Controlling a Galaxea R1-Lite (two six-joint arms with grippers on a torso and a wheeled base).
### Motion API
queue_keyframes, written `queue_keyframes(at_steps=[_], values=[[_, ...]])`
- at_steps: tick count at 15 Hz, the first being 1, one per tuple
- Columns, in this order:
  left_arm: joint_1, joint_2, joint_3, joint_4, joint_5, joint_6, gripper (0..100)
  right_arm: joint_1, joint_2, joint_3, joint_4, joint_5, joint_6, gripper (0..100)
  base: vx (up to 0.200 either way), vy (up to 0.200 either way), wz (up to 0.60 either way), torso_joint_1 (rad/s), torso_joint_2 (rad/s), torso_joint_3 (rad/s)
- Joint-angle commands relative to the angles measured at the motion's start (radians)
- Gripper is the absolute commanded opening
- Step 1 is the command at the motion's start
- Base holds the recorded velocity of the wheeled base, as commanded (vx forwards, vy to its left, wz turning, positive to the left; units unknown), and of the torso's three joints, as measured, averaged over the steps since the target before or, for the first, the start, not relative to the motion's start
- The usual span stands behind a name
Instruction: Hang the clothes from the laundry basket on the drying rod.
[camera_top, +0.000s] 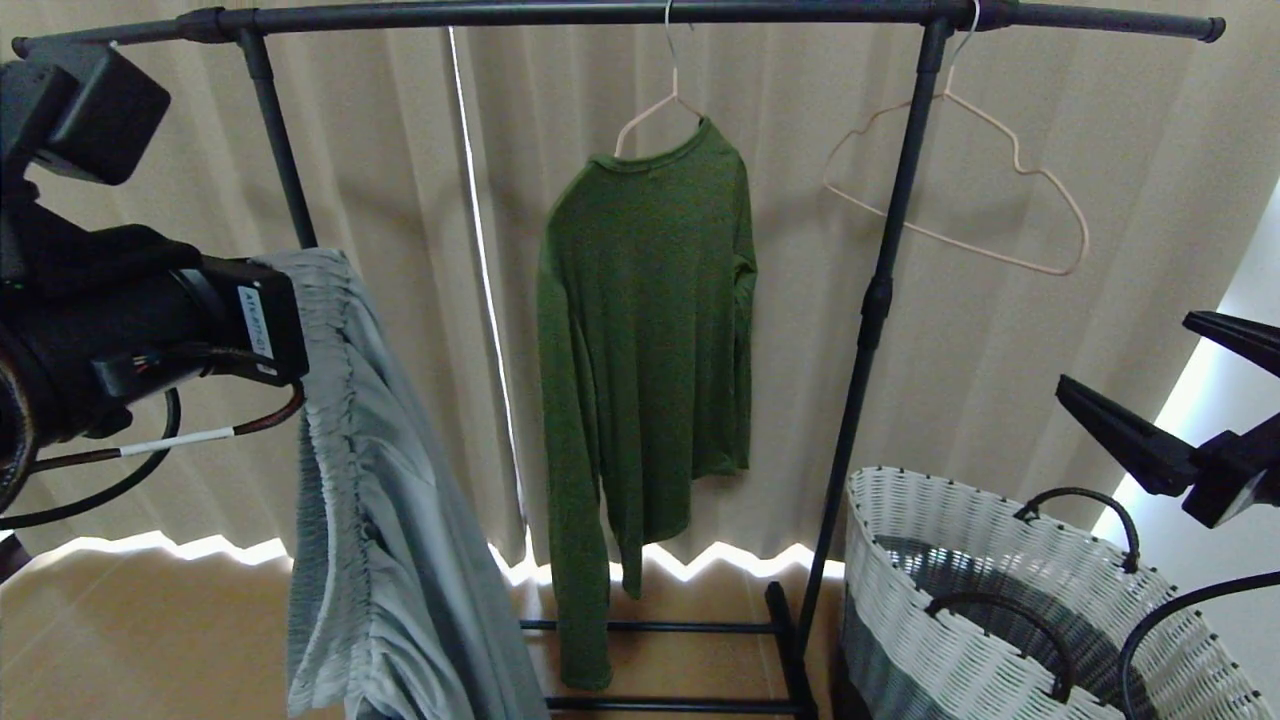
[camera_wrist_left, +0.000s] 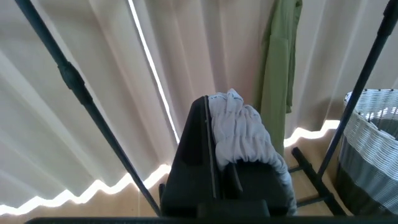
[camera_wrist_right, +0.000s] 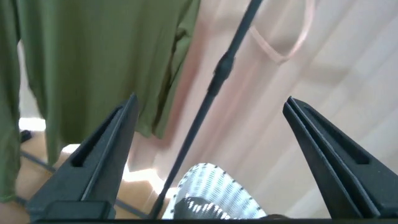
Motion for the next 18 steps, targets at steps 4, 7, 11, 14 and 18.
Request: queue_keyframes(at_steps=[4,7,11,14,18], values=[[0.0,-0.001,0.037,-0.037,-0.001,0.006,0,-0.02,-0.004,0.003,0.001,0.0,-0.001,100,0.0,0.0,0.0,0.177,-0.25,-0.249],[0.002,-0.001,0.045,-0.039,-0.001,0.006,0,-0.025,-0.004,0.003,0.001,0.0,-0.001,100,0.0,0.0,0.0,0.106,-0.64,-0.248],[0.002,-0.009,0.06,-0.039,-0.001,0.007,0,-0.026,-0.004,0.003,0.001,-0.002,-0.002,100,0.0,0.0,0.0,0.218,-0.5,-0.25],[0.002,-0.016,0.068,-0.039,-0.001,0.009,0,-0.074,-0.016,-0.034,0.087,-0.008,-0.037,100,0.0,0.0,0.0,0.196,-0.23,-0.126],[0.003,-0.019,0.068,-0.039,0.0,0.009,0,-0.149,-0.037,-0.249,0.575,-0.005,-0.037,100,0.0,0.0,0.0,0.012,-0.02,-0.008]])
